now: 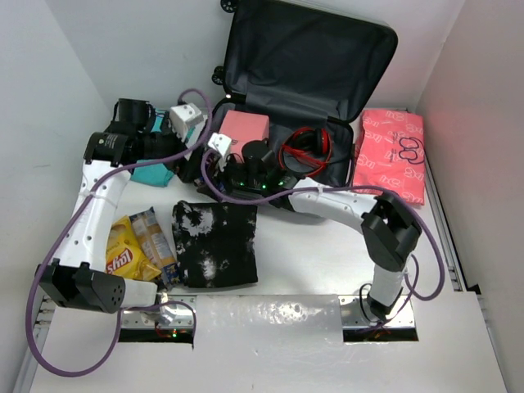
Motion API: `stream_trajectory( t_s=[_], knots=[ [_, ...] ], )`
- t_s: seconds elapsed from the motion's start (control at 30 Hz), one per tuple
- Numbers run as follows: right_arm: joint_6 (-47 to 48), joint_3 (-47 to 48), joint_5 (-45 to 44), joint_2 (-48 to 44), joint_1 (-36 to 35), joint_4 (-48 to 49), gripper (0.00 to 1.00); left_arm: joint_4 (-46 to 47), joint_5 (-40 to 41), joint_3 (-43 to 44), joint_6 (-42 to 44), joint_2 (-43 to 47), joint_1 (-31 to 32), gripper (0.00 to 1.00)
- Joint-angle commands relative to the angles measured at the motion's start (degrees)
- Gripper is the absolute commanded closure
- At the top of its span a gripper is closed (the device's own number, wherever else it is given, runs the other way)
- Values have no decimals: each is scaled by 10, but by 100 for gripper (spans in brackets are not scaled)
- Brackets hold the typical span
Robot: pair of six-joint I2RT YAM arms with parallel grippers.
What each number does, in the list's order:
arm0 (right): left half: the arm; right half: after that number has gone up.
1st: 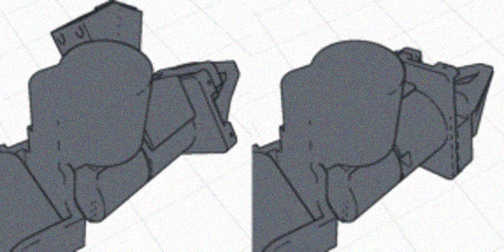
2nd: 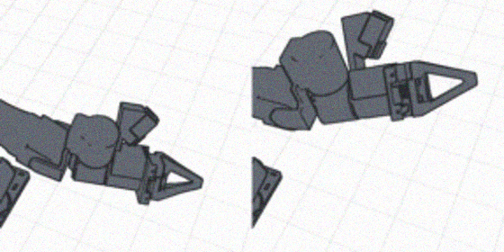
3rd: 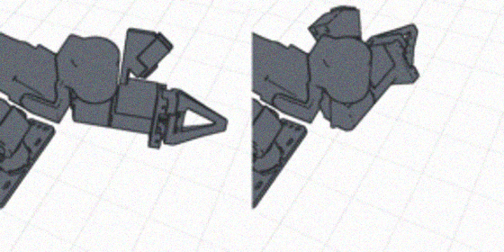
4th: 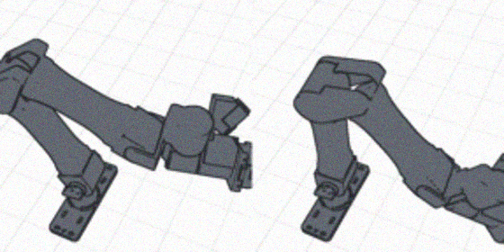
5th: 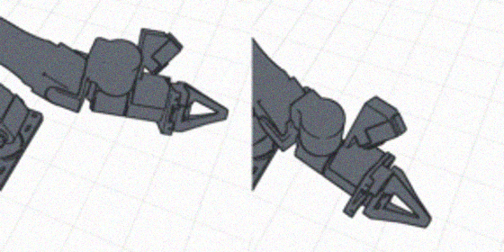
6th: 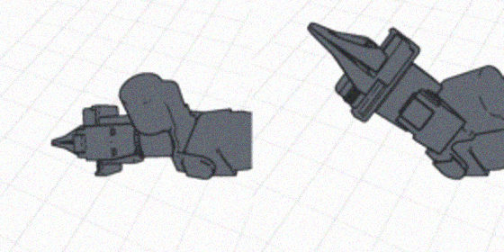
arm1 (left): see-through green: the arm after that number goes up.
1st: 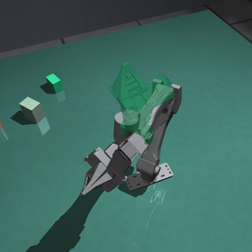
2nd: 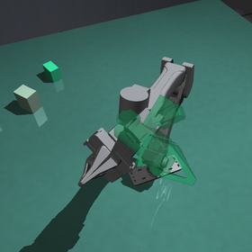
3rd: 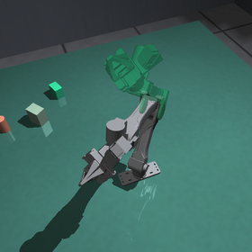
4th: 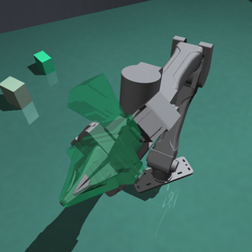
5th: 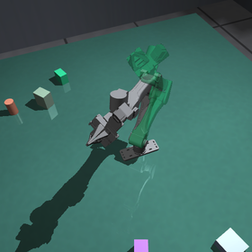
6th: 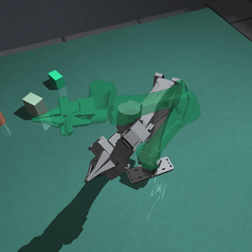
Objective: Pack the luggage
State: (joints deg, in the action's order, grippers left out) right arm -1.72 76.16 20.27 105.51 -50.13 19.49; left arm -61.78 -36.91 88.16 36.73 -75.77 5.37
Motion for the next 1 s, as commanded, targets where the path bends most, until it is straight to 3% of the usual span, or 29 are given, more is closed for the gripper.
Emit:
stream_trajectory(
  t_s=[0.0, 0.1, 0.23, 0.3, 0.4, 0.53, 0.63, 0.7, 0.73, 0.8, 0.83, 0.9, 0.97],
  knots=[
    [-67, 38, -90, -58, 7, -55, 100, 139, 85, 35, -151, 5, -4, 0],
    [-163, 23, -182, -94, 29, -78, 100, 172, 156, 69, -228, -8, -4, 0],
    [-286, 19, -225, -121, 104, -120, 100, 177, 227, 115, -295, -36, -9, 0],
    [-309, 20, -253, -127, 133, -152, 100, 176, 255, 116, -306, -45, -10, 0],
    [-288, 33, -367, -124, 156, -206, 100, 177, 279, 94, -308, -46, -11, 0],
    [-295, 91, -319, -87, 224, -352, 100, 176, 333, 47, -295, -41, -11, 0],
    [-291, 110, -291, -52, 266, -394, 100, 179, 366, 29, -282, -40, -12, 0],
    [-208, 116, -267, -44, 266, -393, 100, 184, 366, 19, -273, -39, -12, 0],
    [-103, 109, -208, -48, 255, -392, 100, 184, 366, 17, -272, -39, -12, 0],
    [3, 89, -175, -65, 238, -403, 100, 187, 366, 10, -264, -38, -12, 0],
    [113, 59, -165, -88, 231, -421, 100, 187, 367, 6, -260, -36, -12, 0],
    [210, 32, -110, -101, 227, -468, 100, 187, 366, -4, -250, -37, -12, 0],
    [244, 33, -128, -95, 228, -498, 100, 192, 384, -12, -247, -39, -12, 0]
  ],
)
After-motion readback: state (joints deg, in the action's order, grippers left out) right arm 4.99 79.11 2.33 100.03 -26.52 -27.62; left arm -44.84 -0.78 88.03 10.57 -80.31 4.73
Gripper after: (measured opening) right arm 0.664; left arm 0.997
